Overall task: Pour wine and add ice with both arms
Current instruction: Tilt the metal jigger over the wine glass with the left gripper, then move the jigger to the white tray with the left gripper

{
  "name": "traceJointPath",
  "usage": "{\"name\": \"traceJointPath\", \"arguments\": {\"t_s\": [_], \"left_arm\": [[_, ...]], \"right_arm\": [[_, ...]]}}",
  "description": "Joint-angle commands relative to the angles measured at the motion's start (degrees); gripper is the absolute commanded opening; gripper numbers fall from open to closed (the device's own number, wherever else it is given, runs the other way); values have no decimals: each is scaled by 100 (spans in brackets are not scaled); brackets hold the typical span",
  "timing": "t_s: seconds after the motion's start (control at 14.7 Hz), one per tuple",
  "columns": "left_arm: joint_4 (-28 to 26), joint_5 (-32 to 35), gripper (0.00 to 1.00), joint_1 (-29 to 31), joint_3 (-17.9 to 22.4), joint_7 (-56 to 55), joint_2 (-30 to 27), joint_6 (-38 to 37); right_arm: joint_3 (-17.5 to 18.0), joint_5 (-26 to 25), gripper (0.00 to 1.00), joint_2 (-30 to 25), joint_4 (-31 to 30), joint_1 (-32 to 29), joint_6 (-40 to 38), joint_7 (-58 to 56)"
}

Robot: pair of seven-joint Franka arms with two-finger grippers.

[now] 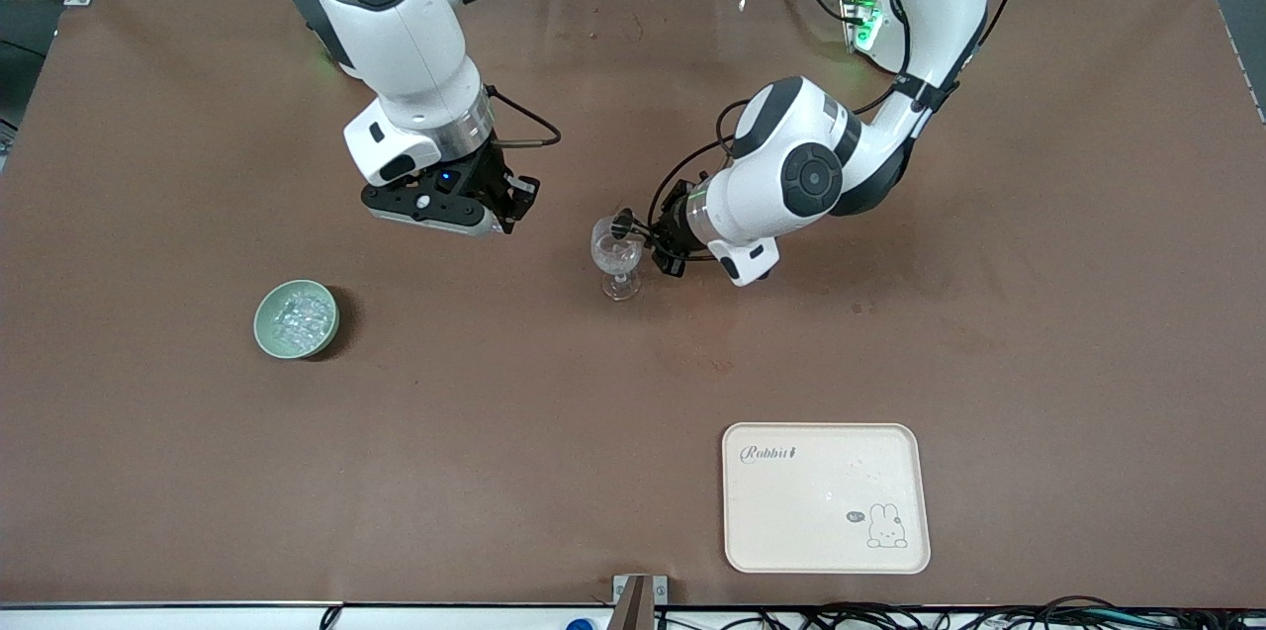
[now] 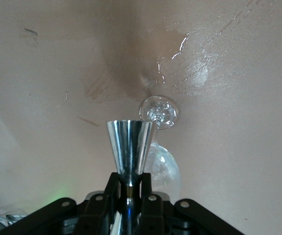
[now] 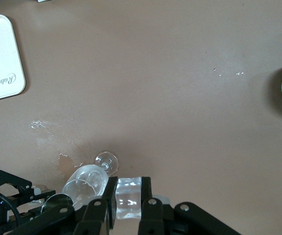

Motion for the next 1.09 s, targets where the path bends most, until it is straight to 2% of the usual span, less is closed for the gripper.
{"name": "traceJointPath", "arguments": {"t_s": [0.0,0.2,0.54,0.68,1.02], "left_arm": [[111,109,1,-12,22,-46,15,9],[147,-66,1,76,-5,445,77,-43],[155,-1392,1,357,-14,1666,68,-245],[251,-1639,1,585,-13,2028,77,-421],[1129,-2342,1,1612,-22,2660,629,-984]], "right_arm": [[40,-37,4,-10,4,-46,20,-43],[40,-37,4,-10,4,-38,29,-43],[40,-37,4,-10,4,-3,46,-43],[40,-46,5,25,4,41,125,-34],[40,-46,8,156,4,322,459,1]]}}
